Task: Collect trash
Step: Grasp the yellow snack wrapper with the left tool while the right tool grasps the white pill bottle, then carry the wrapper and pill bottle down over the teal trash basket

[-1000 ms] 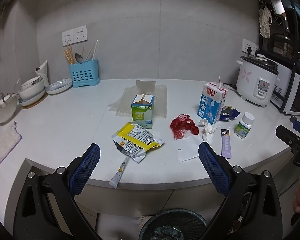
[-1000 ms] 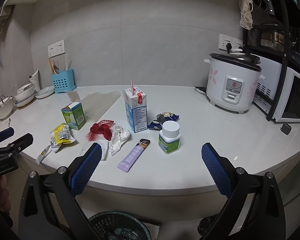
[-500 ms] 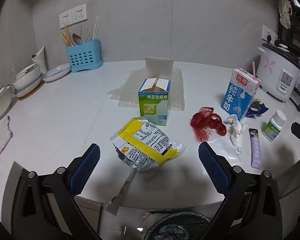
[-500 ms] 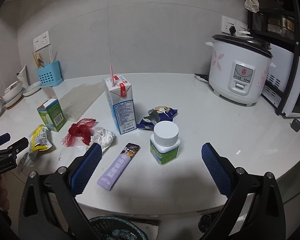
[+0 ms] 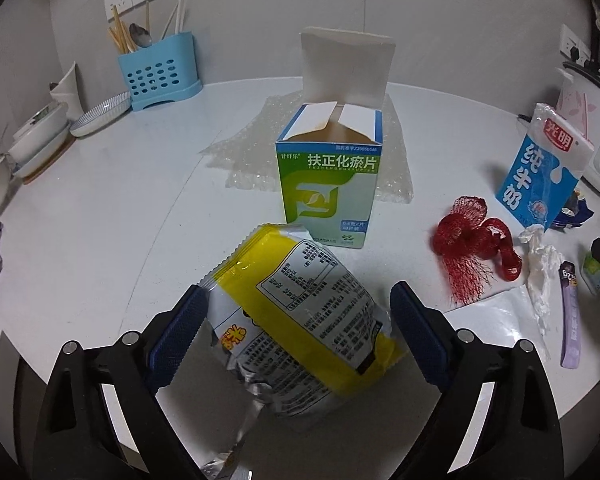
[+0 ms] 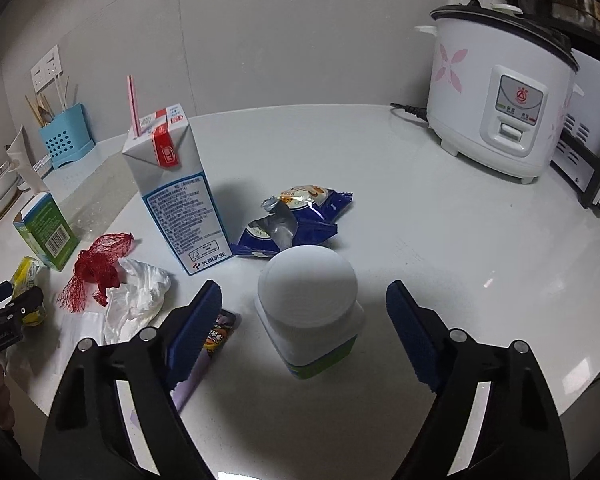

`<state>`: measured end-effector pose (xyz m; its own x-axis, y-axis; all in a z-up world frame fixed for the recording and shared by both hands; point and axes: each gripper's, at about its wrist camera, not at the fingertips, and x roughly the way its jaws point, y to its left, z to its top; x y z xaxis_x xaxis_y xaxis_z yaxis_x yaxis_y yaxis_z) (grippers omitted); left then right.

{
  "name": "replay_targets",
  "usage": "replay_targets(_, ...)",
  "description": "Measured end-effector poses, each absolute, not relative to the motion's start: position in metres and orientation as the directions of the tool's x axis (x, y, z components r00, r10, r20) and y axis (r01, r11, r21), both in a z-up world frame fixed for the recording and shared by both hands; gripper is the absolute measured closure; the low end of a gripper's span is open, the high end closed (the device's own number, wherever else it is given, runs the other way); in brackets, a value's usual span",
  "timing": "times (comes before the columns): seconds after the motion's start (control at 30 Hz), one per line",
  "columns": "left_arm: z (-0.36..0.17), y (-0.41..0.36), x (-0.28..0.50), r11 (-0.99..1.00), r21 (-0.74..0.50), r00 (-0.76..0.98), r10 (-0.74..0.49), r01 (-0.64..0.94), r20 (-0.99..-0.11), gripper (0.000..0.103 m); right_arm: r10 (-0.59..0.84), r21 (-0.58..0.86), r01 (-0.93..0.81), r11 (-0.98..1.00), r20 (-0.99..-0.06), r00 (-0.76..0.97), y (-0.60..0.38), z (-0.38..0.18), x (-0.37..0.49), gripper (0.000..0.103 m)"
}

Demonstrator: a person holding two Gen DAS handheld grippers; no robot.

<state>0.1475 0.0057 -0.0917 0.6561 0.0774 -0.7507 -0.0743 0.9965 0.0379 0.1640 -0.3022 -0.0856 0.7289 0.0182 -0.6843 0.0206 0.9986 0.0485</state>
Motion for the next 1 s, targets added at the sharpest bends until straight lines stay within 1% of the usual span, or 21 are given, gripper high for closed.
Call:
replay_targets(0.13, -0.1, 0.007, 0.154, 0.996, 0.043, 0.635, 0.083, -0.078, -0.768, 0.021, 0.022, 0.045, 0.012, 0.999, -0.688, 0.725, -0.298, -0.092, 0.169, 0.034)
replay_targets(0.2, -0.1, 0.008, 0.154, 0.996, 0.037, 0.636, 0.079, -0.079, -0.768, 0.026, 0.022, 0.04, 0.008, 0.999, -0.692, 0.721, -0.295, -0.094, 0.169, 0.043)
replay_targets(0.23, -0.1, 0.009, 0.153, 0.996, 0.032, 0.634, 0.077, -0.083, -0.77, 0.033, 0.019, 0.035, 0.007, 0.999, -0.692, 0.721, -0.294, -0.095, 0.169, 0.047)
replay_targets(0.27, -0.099, 0.009, 0.151, 0.996, 0.032, 0.63, 0.08, -0.087, -0.772, 0.04, 0.017, 0.033, 0.007, 0.999, -0.694, 0.719, -0.294, -0.095, 0.17, 0.054)
replay_targets(0.3, -0.098, 0.009, 0.15, 0.995, 0.037, 0.626, 0.086, -0.09, -0.775, 0.044, 0.019, 0.037, 0.009, 0.999, -0.695, 0.718, -0.295, -0.096, 0.17, 0.055)
replay_targets(0.37, -0.097, 0.007, 0.147, 0.995, 0.041, 0.613, 0.088, -0.09, -0.785, 0.05, 0.014, 0.033, 0.012, 0.999, -0.698, 0.715, -0.294, -0.095, 0.17, 0.055)
replay_targets(0.57, -0.095, 0.006, 0.14, 0.994, 0.045, 0.606, 0.097, -0.102, -0.79, 0.059, 0.002, 0.027, 0.023, 0.999, -0.693, 0.721, -0.29, -0.093, 0.167, 0.055)
replay_targets(0.63, -0.094, 0.007, 0.139, 0.994, 0.038, 0.606, 0.09, -0.098, -0.791, 0.06, 0.008, 0.031, 0.019, 0.999, -0.691, 0.723, -0.291, -0.09, 0.165, 0.055)
replay_targets(0.77, -0.09, 0.007, 0.135, 0.995, 0.033, 0.609, 0.083, -0.093, -0.789, 0.065, 0.005, 0.026, 0.018, 0.999, -0.679, 0.734, -0.292, -0.084, 0.159, 0.055)
replay_targets(1.0, -0.082, 0.004, 0.127, 0.997, 0.027, 0.621, 0.07, -0.079, -0.78, 0.07, 0.005, 0.026, 0.017, 1.0, -0.662, 0.749, -0.292, -0.074, 0.149, 0.055)
